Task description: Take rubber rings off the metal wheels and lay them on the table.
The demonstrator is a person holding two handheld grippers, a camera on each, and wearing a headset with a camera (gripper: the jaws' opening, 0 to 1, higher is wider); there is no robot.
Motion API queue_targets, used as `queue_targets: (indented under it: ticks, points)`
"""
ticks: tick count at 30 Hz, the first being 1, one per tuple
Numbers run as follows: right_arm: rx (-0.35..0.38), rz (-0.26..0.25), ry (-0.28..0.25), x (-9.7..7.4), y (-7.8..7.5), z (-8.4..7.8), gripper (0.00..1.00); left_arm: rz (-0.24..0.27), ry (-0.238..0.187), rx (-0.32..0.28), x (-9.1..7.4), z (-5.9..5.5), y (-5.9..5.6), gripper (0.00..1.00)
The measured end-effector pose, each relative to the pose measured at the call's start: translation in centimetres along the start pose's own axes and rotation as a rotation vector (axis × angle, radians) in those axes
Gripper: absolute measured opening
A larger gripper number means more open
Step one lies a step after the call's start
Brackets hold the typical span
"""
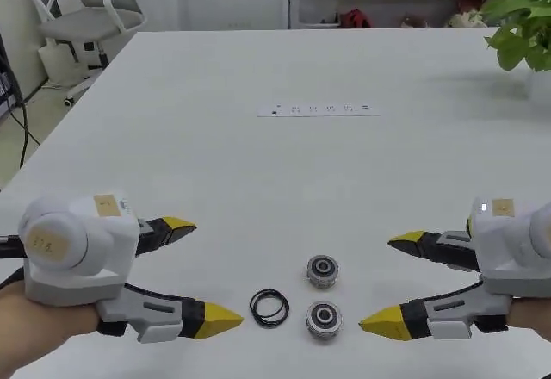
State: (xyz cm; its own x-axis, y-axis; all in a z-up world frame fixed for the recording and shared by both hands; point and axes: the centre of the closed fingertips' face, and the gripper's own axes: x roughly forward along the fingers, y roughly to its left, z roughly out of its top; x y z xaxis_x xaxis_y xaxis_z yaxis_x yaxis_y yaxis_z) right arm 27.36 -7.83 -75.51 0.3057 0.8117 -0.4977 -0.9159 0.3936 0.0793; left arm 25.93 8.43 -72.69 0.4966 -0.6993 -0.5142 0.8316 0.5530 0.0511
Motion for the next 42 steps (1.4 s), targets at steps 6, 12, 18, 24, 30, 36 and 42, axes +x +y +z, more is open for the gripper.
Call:
queue_targets:
  ticks: [6, 12, 18, 24, 30, 36, 42]
  points:
    - [0.008, -0.019, -0.01, -0.6, 0.1, -0.4, 0.8, 0.012, -0.006, 0.0, -0.3, -0.3, -0.1, 0.88]
    - [0.023, -0.032, -0.012, -0.9, 0.1, -0.8, 0.8, 0.022, -0.005, -0.012, -0.6, -0.6, 0.0, 0.89]
    - [0.027, -0.039, -0.011, -1.1, 0.1, -1.0, 0.8, 0.029, -0.007, -0.021, -0.9, -0.7, 0.0, 0.88]
    - [0.029, -0.043, -0.012, -1.2, 0.2, -0.9, 0.8, 0.034, -0.003, -0.021, -1.2, -0.7, 0.1, 0.88]
    - [0.028, -0.043, -0.008, -1.3, 0.2, -1.1, 0.8, 0.034, -0.004, -0.021, -1.3, -0.6, 0.0, 0.88]
    - [0.027, -0.044, -0.004, -1.4, 0.2, -1.3, 0.8, 0.034, -0.005, -0.023, -1.3, -0.7, 0.0, 0.88]
    - [0.024, -0.045, -0.003, -1.4, 0.2, -1.4, 0.8, 0.036, -0.003, -0.022, -1.4, -0.8, 0.0, 0.88]
